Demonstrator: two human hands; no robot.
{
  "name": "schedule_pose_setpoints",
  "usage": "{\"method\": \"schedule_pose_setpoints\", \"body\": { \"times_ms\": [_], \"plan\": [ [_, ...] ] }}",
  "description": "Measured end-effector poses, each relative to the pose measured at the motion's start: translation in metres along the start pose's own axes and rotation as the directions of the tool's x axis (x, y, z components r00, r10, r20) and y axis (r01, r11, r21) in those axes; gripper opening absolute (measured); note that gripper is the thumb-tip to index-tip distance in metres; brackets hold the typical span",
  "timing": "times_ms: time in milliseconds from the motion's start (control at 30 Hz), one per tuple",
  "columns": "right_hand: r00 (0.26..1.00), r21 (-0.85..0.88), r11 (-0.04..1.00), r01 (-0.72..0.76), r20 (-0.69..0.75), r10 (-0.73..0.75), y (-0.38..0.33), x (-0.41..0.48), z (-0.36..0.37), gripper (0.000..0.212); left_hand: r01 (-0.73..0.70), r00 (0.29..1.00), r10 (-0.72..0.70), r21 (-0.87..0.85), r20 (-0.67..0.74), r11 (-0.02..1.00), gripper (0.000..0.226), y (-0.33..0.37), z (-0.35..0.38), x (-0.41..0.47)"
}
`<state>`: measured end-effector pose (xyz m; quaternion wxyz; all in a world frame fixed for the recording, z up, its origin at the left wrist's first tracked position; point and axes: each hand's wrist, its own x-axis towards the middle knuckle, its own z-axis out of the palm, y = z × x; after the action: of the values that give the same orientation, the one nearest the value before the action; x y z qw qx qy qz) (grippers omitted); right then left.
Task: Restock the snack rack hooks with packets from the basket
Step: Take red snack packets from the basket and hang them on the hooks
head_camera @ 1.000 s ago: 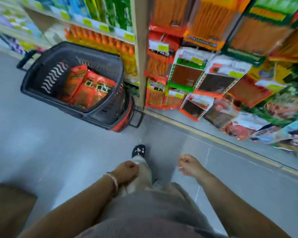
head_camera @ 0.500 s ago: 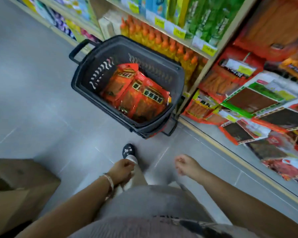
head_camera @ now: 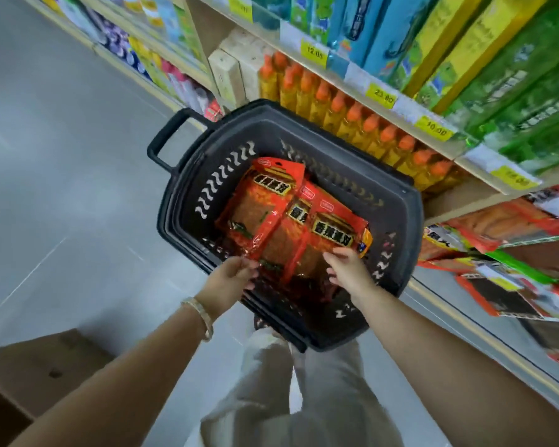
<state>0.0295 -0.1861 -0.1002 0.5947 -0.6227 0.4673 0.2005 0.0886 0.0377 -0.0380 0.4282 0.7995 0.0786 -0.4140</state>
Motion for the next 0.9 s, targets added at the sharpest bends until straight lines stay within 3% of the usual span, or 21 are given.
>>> {"method": "schedule_pose_setpoints", "body": {
  "times_ms": [167, 267, 367, 467, 500, 567, 700, 833, 900],
  "plan": [
    [0.976, -0.038, 0.981, -0.191, -0.116, 0.186, 0.022, 0.077, 0.005, 0.046, 0.019, 0.999, -0.023, -0.145, -0.027, 0.989, 0.017, 0.008, 0.014, 0.058],
    [0.935, -0.039, 0.940, -0.339, -0.126, 0.332, 0.034, 0.115, 0.010, 0.072, 0.023, 0.997, -0.035, -0.169, -0.065, 0.985, 0.015, 0.001, 0.028, 0.085],
    [0.880, -0.015, 0.882, -0.471, -0.079, 0.468, 0.040, 0.137, 0.014, 0.103, 0.037, 0.993, -0.058, -0.195, -0.103, 0.980, 0.011, -0.006, 0.037, 0.107],
    [0.854, 0.011, 0.855, -0.519, 0.043, 0.518, 0.048, 0.145, 0.013, 0.113, 0.083, 0.990, -0.109, -0.245, -0.092, 0.966, 0.012, -0.011, 0.042, 0.120],
    [0.862, 0.035, 0.861, -0.507, 0.049, 0.505, 0.050, 0.146, 0.012, 0.117, 0.089, 0.989, -0.116, -0.256, -0.092, 0.963, 0.011, -0.012, 0.043, 0.122],
    [0.898, 0.106, 0.899, -0.425, -0.071, 0.434, 0.052, 0.146, 0.011, 0.123, 0.091, 0.990, -0.112, -0.220, -0.085, 0.971, 0.010, -0.014, 0.044, 0.122],
    [0.907, 0.208, 0.948, -0.241, -0.299, 0.296, 0.040, 0.130, 0.009, 0.113, 0.110, 0.989, -0.125, -0.187, -0.073, 0.976, 0.012, -0.014, 0.044, 0.121],
    [0.962, 0.152, 0.984, -0.096, -0.240, 0.131, 0.023, 0.096, 0.000, 0.107, 0.151, 0.983, -0.165, -0.164, -0.076, 0.975, 0.018, -0.007, 0.040, 0.116],
    [0.983, 0.096, 0.995, 0.000, -0.185, 0.018, 0.012, 0.081, -0.003, 0.110, 0.123, 0.992, -0.123, -0.153, 0.009, 0.981, 0.041, -0.002, 0.036, 0.112]
  ]
}}
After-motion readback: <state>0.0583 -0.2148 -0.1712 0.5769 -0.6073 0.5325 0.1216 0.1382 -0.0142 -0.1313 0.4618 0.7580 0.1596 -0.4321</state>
